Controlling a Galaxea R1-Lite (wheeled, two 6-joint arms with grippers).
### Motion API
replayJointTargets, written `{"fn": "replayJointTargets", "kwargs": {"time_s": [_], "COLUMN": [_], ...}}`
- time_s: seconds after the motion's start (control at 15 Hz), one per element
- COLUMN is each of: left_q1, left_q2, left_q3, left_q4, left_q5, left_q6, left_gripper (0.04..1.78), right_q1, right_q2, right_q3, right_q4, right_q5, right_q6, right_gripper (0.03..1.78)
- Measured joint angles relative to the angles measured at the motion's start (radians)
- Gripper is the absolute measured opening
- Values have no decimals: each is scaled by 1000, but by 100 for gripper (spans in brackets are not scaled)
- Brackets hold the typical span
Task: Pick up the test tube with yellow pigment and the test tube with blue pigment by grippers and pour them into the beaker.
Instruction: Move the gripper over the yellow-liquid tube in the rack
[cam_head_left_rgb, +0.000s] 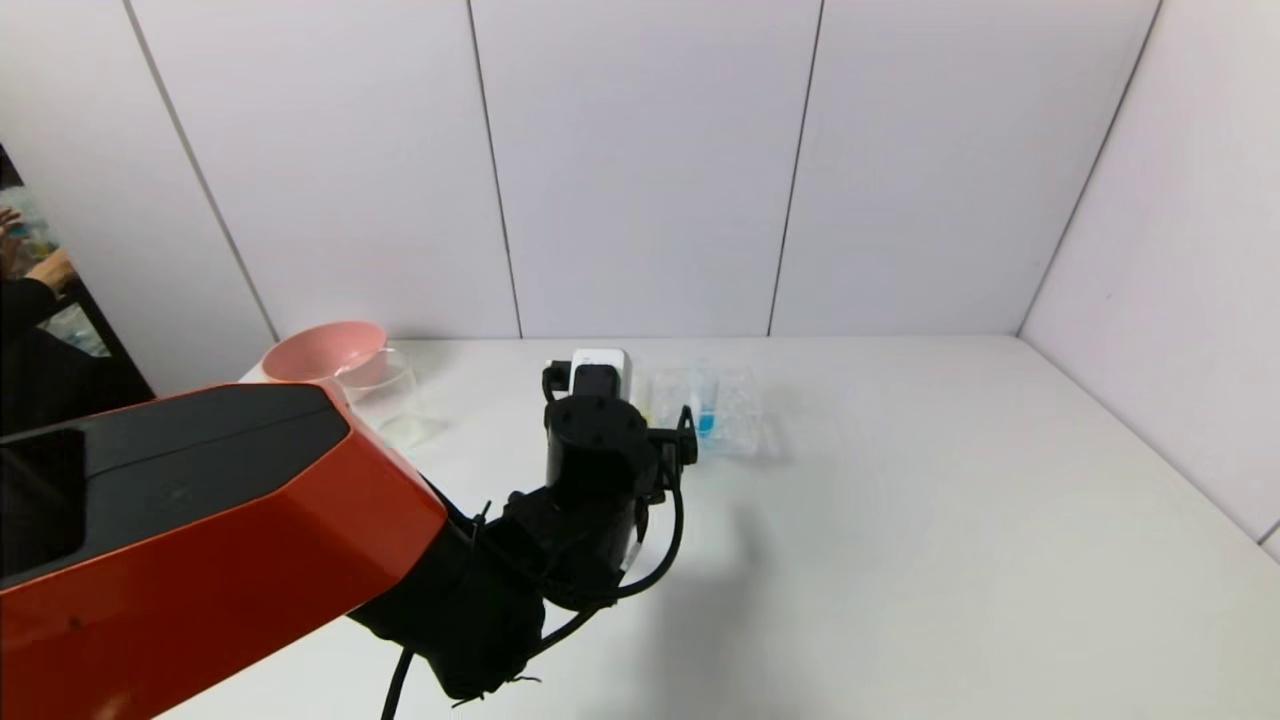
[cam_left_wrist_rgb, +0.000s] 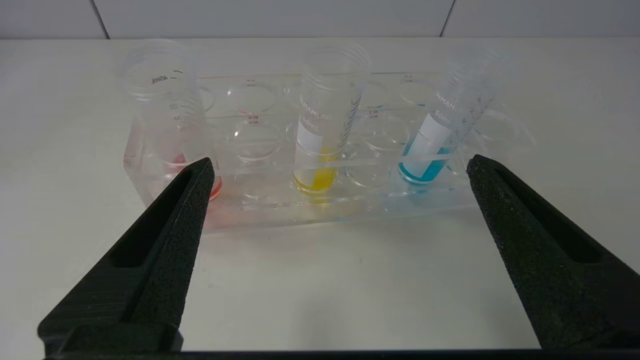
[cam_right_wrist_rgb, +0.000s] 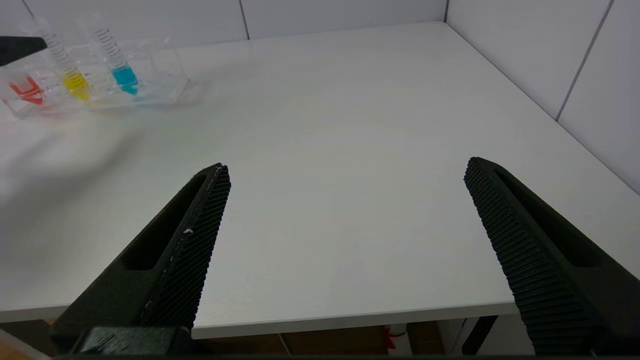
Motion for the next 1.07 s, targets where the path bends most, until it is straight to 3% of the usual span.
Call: {"fn": "replayJointTargets", "kwargs": {"time_s": [0.6, 1.07], "left_q1": [80, 104], "left_q2": [92, 148], "left_q3": [-136, -209], "left_q4": [19, 29], "left_q5": [-79, -82], "left_q6": [37, 63], "left_gripper": [176, 176], "right_q1": [0, 0], "right_q2": [0, 0], "right_q3": [0, 0], "right_q4": [0, 0], "right_q5": [0, 0], "right_q6": [0, -1], "right_gripper": [171, 171]}}
